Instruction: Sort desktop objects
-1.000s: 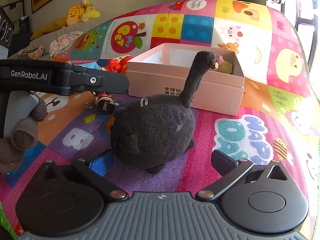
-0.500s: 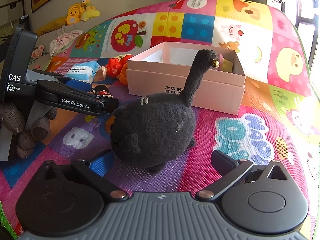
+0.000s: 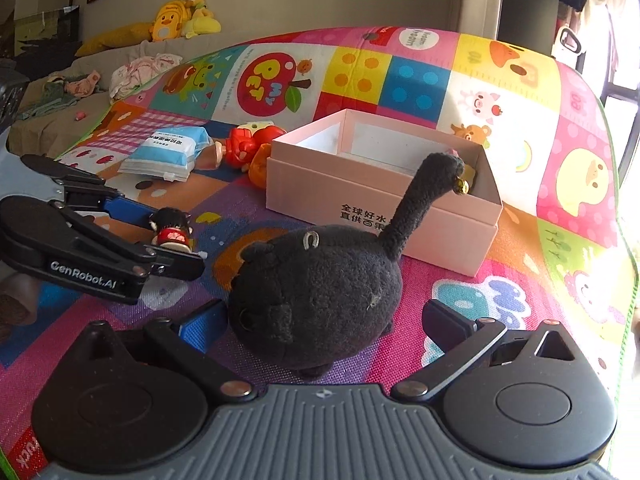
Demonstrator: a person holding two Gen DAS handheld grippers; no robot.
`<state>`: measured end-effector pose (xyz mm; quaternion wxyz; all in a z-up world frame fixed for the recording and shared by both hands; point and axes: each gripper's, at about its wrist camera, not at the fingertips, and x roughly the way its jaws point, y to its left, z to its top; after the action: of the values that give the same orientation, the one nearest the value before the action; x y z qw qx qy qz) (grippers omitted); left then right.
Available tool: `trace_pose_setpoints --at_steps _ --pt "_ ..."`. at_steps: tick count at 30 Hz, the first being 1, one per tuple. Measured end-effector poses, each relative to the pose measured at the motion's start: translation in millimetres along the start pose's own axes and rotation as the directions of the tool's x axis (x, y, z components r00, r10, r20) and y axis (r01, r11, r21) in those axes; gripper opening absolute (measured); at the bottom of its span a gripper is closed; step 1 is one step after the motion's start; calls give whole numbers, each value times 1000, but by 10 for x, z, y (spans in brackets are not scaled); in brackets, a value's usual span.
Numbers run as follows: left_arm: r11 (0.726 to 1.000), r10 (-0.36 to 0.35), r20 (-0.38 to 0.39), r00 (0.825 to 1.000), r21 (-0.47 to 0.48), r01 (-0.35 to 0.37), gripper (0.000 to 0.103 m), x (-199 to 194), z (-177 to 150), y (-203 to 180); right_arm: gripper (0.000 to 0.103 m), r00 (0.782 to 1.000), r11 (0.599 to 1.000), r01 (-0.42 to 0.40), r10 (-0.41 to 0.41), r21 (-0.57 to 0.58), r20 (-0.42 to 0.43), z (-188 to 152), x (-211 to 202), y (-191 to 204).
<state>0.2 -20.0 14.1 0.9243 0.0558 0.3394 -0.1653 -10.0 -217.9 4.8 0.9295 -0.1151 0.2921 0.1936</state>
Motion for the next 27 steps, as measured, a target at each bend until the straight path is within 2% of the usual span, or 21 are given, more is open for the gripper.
trace_pose_setpoints --at_steps 5,7,8,12,14,17,21,25,27 --pt "1000 -7 -9 1000 8 7 72 -117 -120 -41 103 1000 999 -23 23 23 -21 118 123 -21" --pt "1000 0 -8 1000 10 0 72 -114 -136 -50 89 998 999 -31 33 39 -48 142 155 -30" --pt "1000 2 -8 1000 11 -2 72 -115 -138 -54 87 997 998 -42 44 38 -70 150 160 -32" --pt "1000 10 -5 1000 25 -9 80 -81 -132 -81 86 994 998 -47 51 40 -95 127 45 -68" --pt "1000 17 -1 1000 26 -17 80 -63 -115 -83 86 994 998 -48 53 46 -100 103 -54 -103" --pt "999 20 0 1000 34 -20 73 -56 -105 -96 86 994 998 -49 54 50 -97 66 -199 -140" --pt "998 26 -5 1000 52 -26 72 -104 -114 -146 86 994 999 -44 47 30 -99 21 -354 -139" --pt "997 -11 4 1000 78 11 72 -283 -103 -248 86 993 998 -62 63 9 -102 1 -511 -143" --pt "995 -28 40 999 93 24 72 -405 2 -298 86 997 999 -44 44 4 -59 64 -660 -197"
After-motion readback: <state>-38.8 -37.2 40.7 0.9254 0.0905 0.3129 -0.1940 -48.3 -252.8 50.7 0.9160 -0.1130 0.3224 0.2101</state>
